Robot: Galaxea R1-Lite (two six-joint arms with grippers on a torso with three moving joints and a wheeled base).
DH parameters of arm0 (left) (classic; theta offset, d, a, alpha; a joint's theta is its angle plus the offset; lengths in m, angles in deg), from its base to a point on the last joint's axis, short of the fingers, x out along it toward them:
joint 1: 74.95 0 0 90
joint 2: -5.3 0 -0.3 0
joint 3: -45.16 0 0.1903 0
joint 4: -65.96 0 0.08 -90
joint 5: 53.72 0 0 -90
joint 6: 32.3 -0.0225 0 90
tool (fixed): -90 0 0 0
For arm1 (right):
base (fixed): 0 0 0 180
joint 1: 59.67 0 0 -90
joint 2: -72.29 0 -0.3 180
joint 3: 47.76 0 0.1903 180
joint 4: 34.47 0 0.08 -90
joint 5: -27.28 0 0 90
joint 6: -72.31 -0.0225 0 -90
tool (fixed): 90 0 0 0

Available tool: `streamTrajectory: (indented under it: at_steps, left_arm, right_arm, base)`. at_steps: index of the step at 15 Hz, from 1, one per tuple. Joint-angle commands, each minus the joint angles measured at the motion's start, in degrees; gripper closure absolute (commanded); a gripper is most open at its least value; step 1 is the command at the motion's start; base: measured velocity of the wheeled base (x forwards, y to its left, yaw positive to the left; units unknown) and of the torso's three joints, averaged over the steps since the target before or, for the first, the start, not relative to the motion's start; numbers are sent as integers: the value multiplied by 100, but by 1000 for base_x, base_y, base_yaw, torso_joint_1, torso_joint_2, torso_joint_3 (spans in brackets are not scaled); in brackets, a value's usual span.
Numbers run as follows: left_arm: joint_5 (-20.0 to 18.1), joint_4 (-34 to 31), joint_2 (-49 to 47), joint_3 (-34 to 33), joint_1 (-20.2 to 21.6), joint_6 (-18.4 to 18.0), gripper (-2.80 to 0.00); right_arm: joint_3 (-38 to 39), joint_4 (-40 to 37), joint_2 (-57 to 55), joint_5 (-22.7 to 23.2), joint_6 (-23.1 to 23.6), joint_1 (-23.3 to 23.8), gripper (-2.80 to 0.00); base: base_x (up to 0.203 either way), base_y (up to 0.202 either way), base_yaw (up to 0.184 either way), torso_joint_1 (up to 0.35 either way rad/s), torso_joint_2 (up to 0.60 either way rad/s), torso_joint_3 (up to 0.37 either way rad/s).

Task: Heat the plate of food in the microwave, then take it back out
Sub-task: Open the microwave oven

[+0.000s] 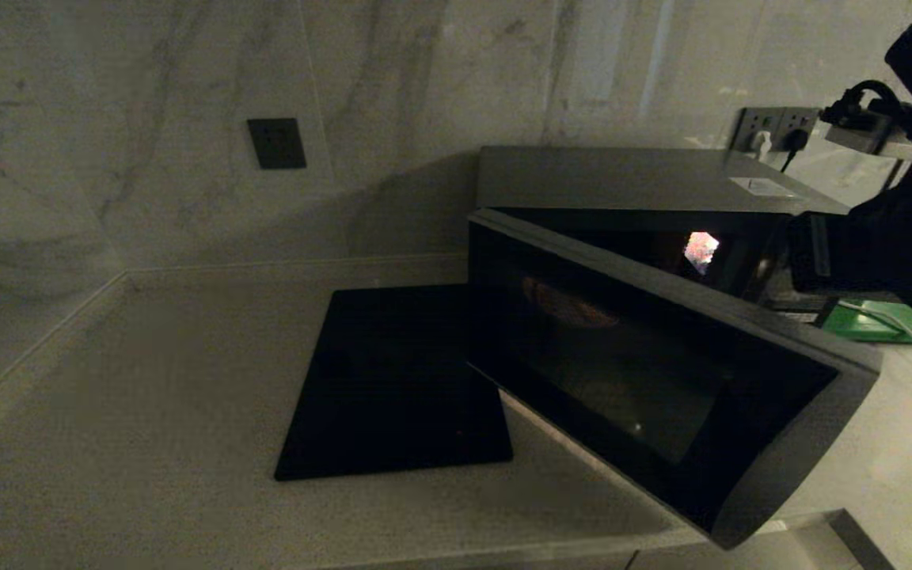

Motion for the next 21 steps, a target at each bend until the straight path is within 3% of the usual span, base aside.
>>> streamTrajectory:
  at_steps: [1, 8, 12, 14, 16, 21]
  left_arm:
    - [5, 2, -9, 0, 2, 4, 0]
    - [5, 2, -8, 0, 2, 4, 0]
    - [5, 2, -4, 0, 2, 4, 0]
    - [5, 2, -9, 0, 2, 4, 0]
    - [5, 2, -9, 0, 2, 4, 0]
    - [5, 2, -9, 0, 2, 4, 0]
  right_arm:
    - [-2, -199, 315, -34, -107, -316, 0]
    - [420, -207, 373, -105, -119, -378, 0]
    - [759, -189, 314, -148, -115, -1023, 0]
    - [1192, -27, 160, -537, -249, -960, 0]
    - [1543, 413, 83, -1226, -413, -935, 0]
    - [1402, 817, 39, -1279, 54, -42, 0]
  base:
    - [0, 0, 0, 0, 0, 0]
    - [0, 0, 0, 0, 0, 0]
    - [0, 0, 0, 0, 0, 0]
    - [0, 0, 0, 0, 0, 0]
    - [0, 0, 0, 0, 0, 0]
    - [0, 0, 0, 0, 0, 0]
